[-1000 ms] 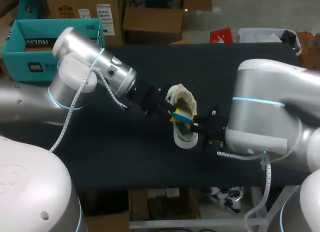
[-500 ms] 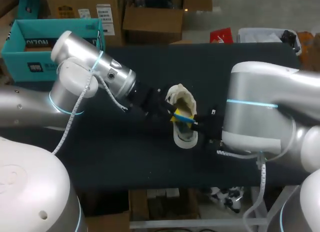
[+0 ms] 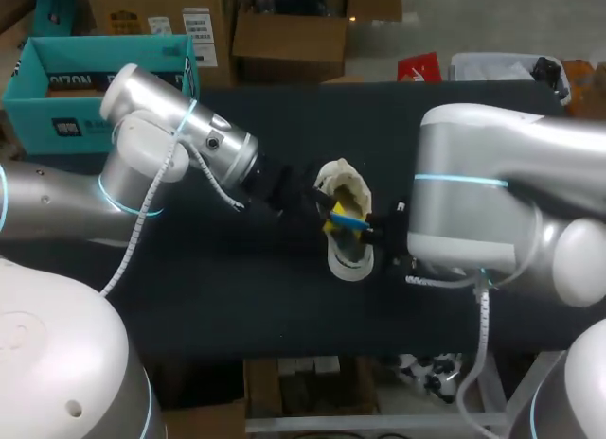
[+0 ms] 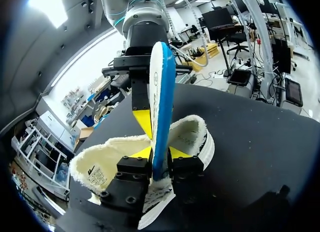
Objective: Open the shoe tongue, take the insole out of the shoe, put the insole back into the shoe, and pack the shoe into the shoebox
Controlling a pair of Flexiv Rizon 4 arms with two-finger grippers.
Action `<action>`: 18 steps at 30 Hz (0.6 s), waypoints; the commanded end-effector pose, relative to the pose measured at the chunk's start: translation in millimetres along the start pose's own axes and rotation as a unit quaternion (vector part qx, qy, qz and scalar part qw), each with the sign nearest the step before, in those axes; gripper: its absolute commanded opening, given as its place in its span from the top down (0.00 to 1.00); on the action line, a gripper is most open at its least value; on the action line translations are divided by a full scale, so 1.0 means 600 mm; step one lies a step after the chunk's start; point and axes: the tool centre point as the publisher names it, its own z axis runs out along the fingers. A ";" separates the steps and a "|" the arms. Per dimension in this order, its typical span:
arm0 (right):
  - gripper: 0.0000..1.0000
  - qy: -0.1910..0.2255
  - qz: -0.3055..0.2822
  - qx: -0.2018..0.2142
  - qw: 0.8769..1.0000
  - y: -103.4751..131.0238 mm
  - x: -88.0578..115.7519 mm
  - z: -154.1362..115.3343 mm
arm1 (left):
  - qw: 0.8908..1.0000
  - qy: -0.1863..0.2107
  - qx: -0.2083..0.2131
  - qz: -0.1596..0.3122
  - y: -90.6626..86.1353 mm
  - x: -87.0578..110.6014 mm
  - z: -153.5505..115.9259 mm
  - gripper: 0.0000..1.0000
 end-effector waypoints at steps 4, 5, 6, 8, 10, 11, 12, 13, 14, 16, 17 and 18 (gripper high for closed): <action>1.00 -0.002 0.003 -0.013 1.000 -0.001 0.001 -0.002 | 1.000 -0.007 0.001 0.009 -0.013 0.008 -0.016 0.56; 1.00 -0.002 0.003 -0.014 1.000 -0.001 0.002 -0.002 | 1.000 -0.009 0.002 0.011 -0.017 0.009 -0.019 0.56; 1.00 -0.002 0.003 -0.015 1.000 0.000 0.002 -0.003 | 1.000 -0.012 0.005 0.014 -0.020 0.010 -0.021 0.57; 1.00 -0.003 0.004 -0.016 1.000 0.002 0.003 -0.003 | 1.000 -0.013 0.006 0.017 -0.026 0.011 -0.024 0.65; 1.00 -0.004 0.004 -0.017 1.000 0.002 0.003 -0.002 | 1.000 -0.014 0.006 0.019 -0.030 0.011 -0.023 0.77; 1.00 -0.004 0.004 -0.017 1.000 0.002 0.004 -0.001 | 1.000 -0.014 0.006 0.020 -0.032 0.011 -0.022 0.85; 1.00 -0.005 0.003 -0.017 1.000 0.002 0.004 0.000 | 1.000 -0.014 0.006 0.021 -0.034 0.012 -0.020 0.96; 1.00 -0.006 0.003 -0.017 1.000 0.001 0.004 0.001 | 1.000 -0.013 0.005 0.023 -0.036 0.012 -0.018 1.00; 1.00 -0.007 0.003 -0.016 1.000 0.001 0.004 0.001 | 1.000 -0.012 0.004 0.023 -0.037 0.012 -0.016 1.00; 1.00 -0.008 0.003 -0.015 1.000 0.001 0.004 0.002 | 1.000 -0.011 0.000 0.026 -0.038 0.011 -0.014 1.00; 1.00 -0.008 0.003 -0.015 1.000 0.001 0.004 0.002 | 1.000 -0.011 -0.001 0.026 -0.039 0.012 -0.013 1.00; 1.00 -0.011 0.004 -0.013 1.000 0.001 0.003 0.001 | 1.000 -0.010 -0.003 0.027 -0.040 0.012 -0.013 1.00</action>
